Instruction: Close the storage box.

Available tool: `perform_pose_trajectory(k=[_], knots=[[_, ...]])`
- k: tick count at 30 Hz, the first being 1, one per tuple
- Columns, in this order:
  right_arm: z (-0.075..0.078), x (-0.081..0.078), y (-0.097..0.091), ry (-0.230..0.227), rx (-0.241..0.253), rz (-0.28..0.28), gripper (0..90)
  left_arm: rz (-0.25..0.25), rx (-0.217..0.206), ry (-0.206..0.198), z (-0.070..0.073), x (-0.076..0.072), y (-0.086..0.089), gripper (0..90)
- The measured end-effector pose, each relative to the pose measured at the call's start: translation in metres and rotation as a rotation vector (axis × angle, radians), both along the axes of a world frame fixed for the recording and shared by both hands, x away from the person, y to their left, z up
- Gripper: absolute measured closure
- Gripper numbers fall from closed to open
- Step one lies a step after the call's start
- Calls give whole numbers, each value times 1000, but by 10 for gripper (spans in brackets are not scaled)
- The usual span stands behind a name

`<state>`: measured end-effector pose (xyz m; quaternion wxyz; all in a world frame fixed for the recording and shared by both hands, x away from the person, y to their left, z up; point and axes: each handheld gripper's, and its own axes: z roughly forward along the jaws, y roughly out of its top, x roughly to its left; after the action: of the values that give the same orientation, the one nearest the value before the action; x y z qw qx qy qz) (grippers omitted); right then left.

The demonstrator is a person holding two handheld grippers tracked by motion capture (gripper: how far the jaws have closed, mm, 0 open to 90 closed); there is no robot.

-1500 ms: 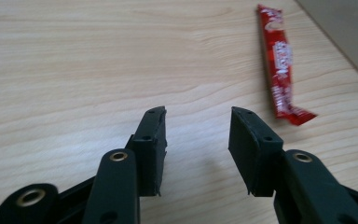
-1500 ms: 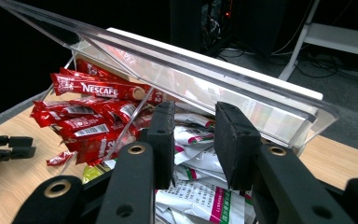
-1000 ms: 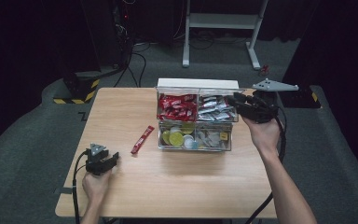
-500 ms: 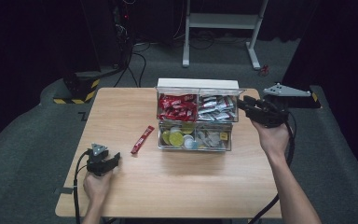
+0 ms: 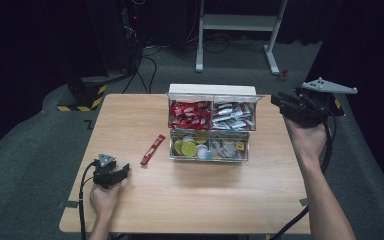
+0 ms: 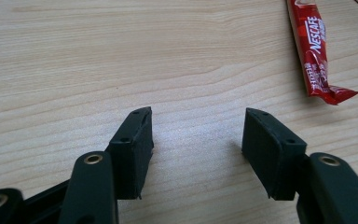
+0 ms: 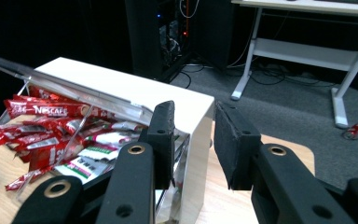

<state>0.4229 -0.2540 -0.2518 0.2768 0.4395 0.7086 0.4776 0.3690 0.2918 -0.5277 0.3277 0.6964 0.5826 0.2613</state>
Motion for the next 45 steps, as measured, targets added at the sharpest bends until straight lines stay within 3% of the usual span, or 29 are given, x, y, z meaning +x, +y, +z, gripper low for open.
perform_pose_trajectory(k=[8,19,26,35,45], knots=[[10,11,10,0,-2,7,682,-1,1,0,0,0,0,429],[6,11,19,11,-13,32,680,2,-1,-2,0,0,0,428],[-7,6,20,27,-16,52,678,4,-2,-3,0,0,0,428],[-41,-6,14,46,28,74,662,-3,1,0,0,0,0,416],[-72,-14,-5,42,72,45,568,-8,7,0,0,0,-2,392]])
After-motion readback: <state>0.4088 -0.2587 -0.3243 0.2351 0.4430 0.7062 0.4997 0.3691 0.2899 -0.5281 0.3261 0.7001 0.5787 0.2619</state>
